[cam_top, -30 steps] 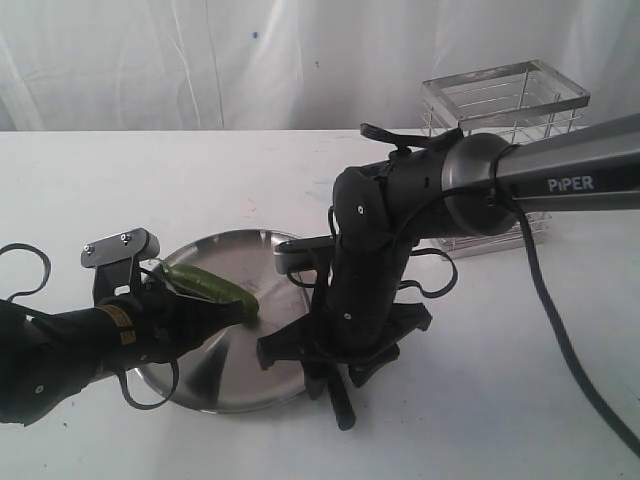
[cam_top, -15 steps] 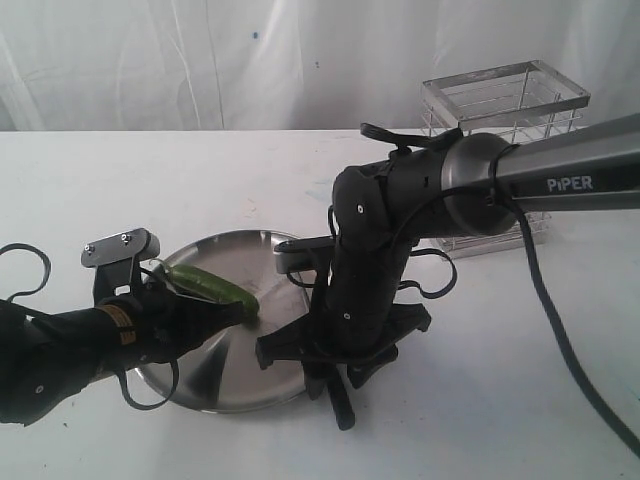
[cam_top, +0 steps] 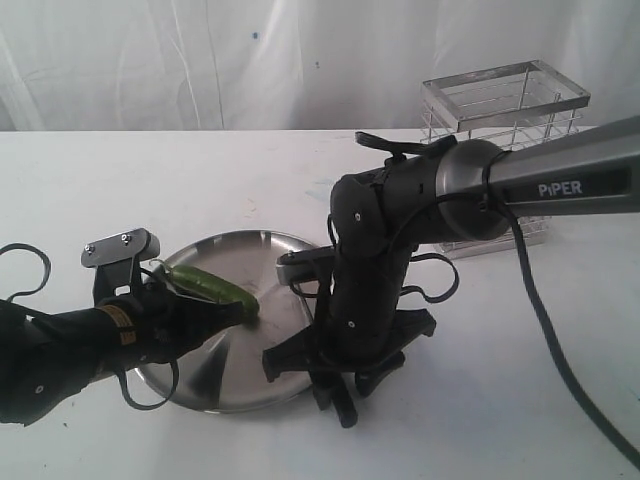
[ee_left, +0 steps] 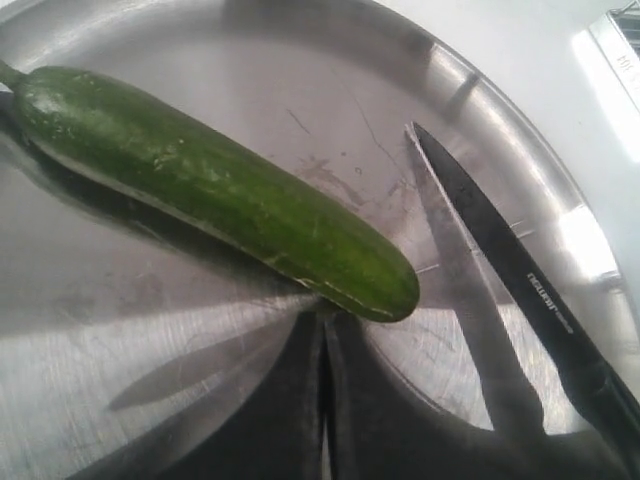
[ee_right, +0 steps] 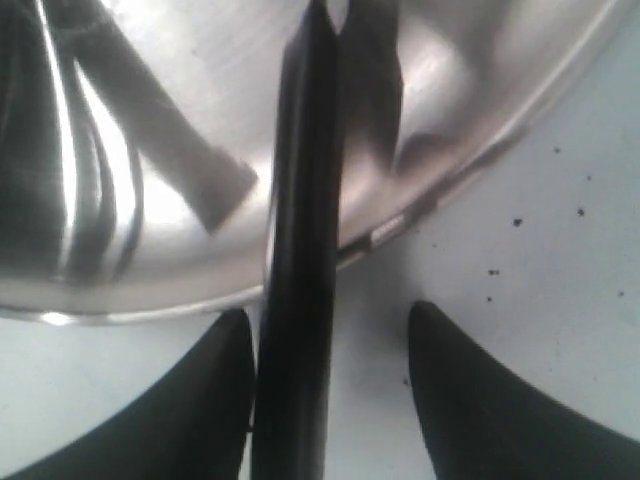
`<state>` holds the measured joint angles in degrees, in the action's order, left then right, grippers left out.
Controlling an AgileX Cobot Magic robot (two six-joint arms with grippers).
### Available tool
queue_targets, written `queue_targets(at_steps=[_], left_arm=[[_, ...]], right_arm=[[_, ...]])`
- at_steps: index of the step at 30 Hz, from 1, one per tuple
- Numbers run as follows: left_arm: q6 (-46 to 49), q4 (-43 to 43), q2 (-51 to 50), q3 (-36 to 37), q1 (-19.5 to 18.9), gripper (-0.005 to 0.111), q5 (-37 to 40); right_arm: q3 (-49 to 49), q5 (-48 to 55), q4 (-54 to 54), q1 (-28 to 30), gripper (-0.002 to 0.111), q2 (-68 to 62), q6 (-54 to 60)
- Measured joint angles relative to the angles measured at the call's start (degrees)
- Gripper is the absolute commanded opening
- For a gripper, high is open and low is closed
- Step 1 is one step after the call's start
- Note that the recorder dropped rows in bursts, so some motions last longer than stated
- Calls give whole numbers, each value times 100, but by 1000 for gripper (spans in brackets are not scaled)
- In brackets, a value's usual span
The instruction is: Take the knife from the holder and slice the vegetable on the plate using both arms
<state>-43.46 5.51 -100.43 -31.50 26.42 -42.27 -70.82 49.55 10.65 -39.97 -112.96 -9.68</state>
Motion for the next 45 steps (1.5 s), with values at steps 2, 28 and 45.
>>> queue_targets(at_steps=[2,28,45], left_arm=[[0,36,0,0,0,0,39],[447,-242,2352,13,-1229,0,540],[-6588,9225,400,-3637,-2614,0,-1838]], right_arm=[[0,-72,-10,0,28,0,12],[9,287,-338,-170,0,1298,-326],[9,455,-1115,-227,0,1273,-797]])
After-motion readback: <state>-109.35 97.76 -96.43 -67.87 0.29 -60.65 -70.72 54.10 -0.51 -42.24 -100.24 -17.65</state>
